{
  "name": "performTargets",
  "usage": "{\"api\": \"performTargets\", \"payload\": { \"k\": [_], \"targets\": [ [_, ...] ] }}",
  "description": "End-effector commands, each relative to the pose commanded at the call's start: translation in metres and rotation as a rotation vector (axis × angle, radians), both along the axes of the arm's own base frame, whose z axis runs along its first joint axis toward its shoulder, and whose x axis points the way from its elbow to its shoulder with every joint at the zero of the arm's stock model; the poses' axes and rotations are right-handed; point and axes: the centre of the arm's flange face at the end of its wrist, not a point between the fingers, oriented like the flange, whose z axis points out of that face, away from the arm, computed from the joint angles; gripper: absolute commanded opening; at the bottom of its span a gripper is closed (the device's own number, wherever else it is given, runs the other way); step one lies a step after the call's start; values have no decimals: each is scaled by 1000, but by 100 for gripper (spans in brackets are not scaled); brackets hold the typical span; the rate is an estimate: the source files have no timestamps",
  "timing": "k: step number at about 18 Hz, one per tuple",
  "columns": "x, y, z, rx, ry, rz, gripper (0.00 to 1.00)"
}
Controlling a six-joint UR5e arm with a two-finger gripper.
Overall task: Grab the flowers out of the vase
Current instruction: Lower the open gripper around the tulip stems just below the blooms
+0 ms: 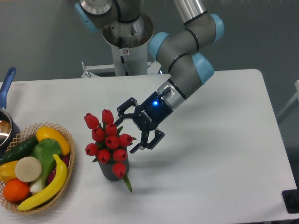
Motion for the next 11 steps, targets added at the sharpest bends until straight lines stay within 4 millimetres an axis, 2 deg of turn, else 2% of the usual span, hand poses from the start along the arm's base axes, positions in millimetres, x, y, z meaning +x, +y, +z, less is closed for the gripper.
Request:
{"api": "performTargets", "payload": {
  "k": [4,7,11],
  "targets": [
    [2,10,-7,-6,-2,-20,100],
    [8,28,-13,-9,-5,-52,100],
    [8,29,-14,-10,-8,-52,100]
  ]
}}
